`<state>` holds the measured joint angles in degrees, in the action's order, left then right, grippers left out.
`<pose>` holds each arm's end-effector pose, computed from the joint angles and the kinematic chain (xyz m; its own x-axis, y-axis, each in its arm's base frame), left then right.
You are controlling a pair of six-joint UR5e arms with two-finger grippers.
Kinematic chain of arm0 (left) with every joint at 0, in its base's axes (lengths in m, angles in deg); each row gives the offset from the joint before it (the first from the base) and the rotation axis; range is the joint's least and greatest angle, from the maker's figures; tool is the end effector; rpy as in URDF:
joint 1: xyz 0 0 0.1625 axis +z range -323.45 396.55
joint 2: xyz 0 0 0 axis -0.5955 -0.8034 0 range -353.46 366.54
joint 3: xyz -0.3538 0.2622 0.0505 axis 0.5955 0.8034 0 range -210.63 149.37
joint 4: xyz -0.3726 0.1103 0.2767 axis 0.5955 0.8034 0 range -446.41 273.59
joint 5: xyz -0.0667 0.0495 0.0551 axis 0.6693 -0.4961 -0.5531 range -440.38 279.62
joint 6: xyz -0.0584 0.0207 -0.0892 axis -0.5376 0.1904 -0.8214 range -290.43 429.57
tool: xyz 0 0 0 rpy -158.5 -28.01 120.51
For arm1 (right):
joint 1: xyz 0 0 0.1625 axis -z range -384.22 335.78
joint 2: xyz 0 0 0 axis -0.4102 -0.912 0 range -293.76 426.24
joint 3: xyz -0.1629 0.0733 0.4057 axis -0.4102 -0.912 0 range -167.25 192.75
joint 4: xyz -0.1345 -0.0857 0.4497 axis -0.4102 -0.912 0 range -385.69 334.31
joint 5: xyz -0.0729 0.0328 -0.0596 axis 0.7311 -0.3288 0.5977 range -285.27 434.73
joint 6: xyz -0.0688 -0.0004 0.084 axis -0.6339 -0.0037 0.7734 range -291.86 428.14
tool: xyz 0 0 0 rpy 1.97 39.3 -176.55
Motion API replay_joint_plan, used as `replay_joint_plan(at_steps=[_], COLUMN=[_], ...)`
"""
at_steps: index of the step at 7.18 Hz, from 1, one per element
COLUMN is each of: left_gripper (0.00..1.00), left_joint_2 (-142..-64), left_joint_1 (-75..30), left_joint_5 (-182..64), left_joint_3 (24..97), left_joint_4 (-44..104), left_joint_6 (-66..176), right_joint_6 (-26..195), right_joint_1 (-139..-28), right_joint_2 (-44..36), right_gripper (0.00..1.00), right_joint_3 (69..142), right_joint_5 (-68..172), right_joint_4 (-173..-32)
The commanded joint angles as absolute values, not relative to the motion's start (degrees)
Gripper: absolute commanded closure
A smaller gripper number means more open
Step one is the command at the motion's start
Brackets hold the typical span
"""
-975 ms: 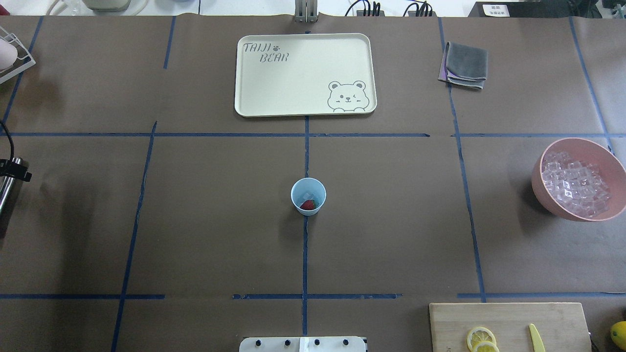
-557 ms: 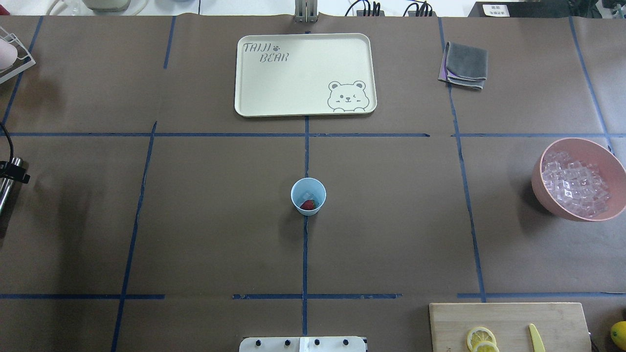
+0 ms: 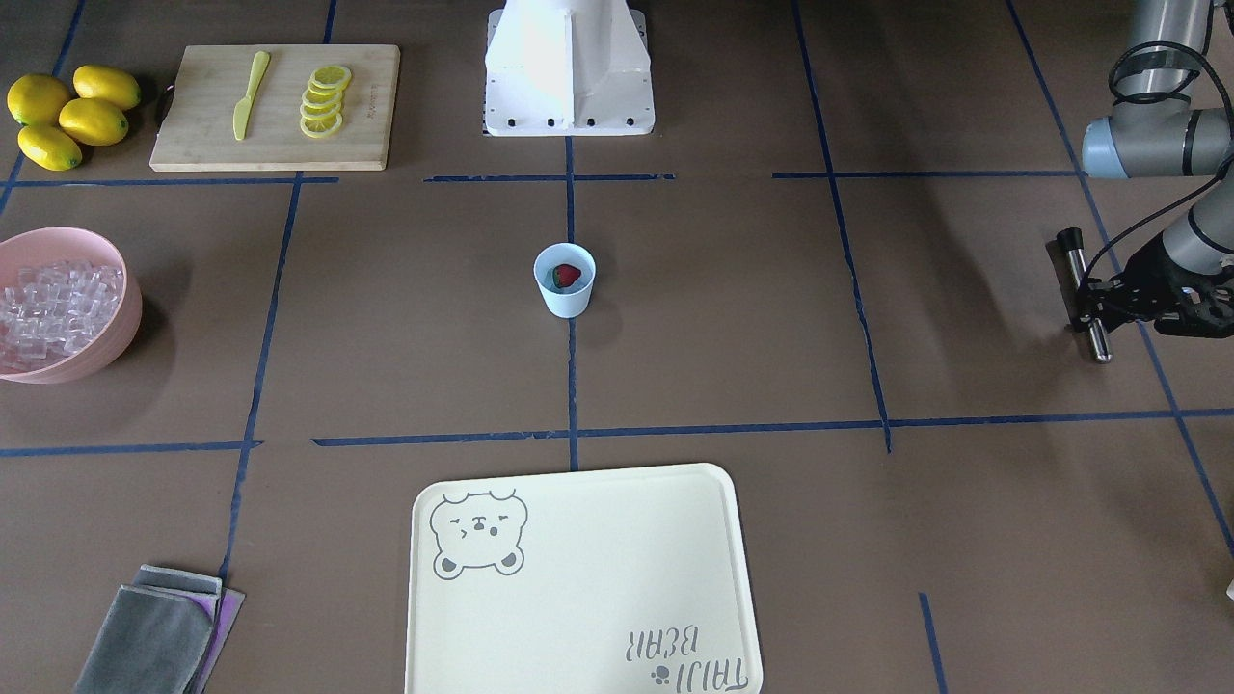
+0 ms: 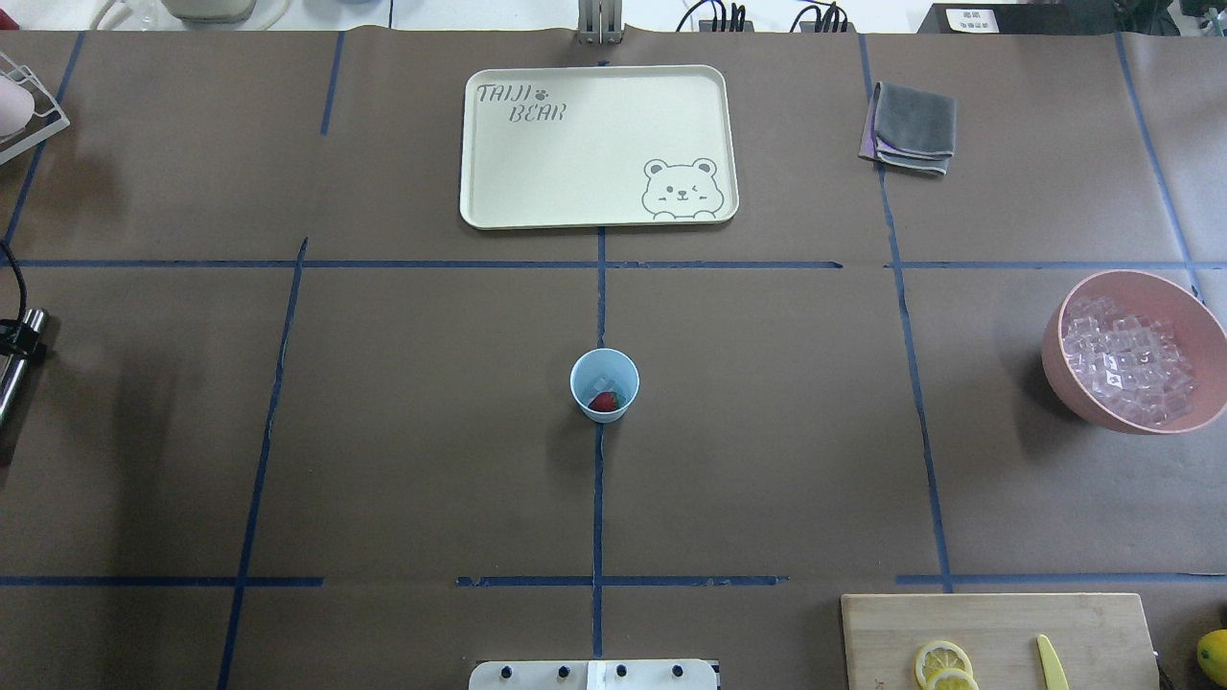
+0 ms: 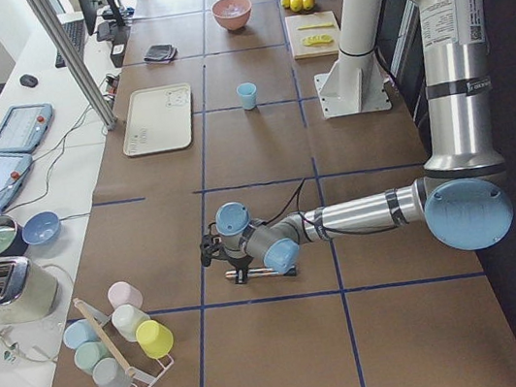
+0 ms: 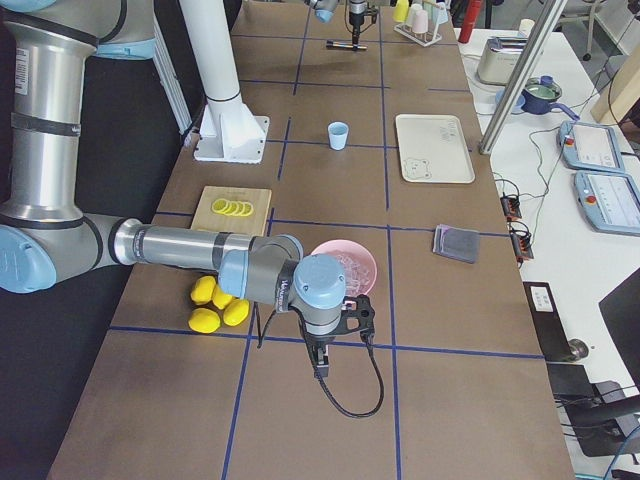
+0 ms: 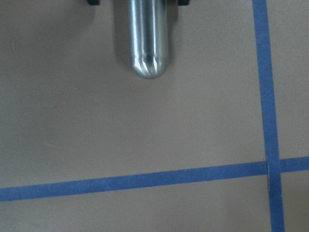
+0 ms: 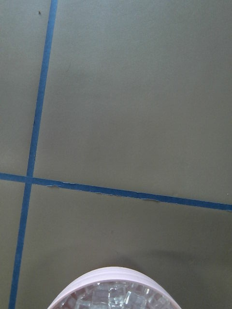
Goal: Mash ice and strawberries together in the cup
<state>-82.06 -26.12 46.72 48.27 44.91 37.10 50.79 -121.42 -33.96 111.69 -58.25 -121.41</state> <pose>0.1995 -0.5334 0.7327 0.7012 0.1091 -0.7046 -0.0307 0.9919 0.1230 0.1176 -0.4577 0.6998 0.7201 -0.1276 0.6821 0.0945 0.9918 0.0858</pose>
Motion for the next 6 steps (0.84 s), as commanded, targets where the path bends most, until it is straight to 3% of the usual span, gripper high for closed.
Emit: replay_joint_plan(at_steps=[1,4,6], left_gripper=[1.0,1.0,0.97], left_joint_2=[-82.76,-84.16,-91.09], left_joint_1=[-26.21,-29.09,-29.2], left_joint_5=[47.06,46.63,46.98], left_joint_3=[48.82,57.31,63.12], left_joint_4=[44.72,44.72,45.24], left_joint_6=[38.54,58.48,62.54], right_joint_6=[50.82,51.52,51.61], right_joint_1=[-121.42,-121.42,-121.42], right_joint_2=[-33.96,-33.96,-34.05], right_gripper=[0.0,0.0,0.0], right_joint_3=[111.8,112.77,112.68], right_joint_5=[-58.25,-58.25,-58.25], right_joint_4=[-121.41,-121.49,-121.49])
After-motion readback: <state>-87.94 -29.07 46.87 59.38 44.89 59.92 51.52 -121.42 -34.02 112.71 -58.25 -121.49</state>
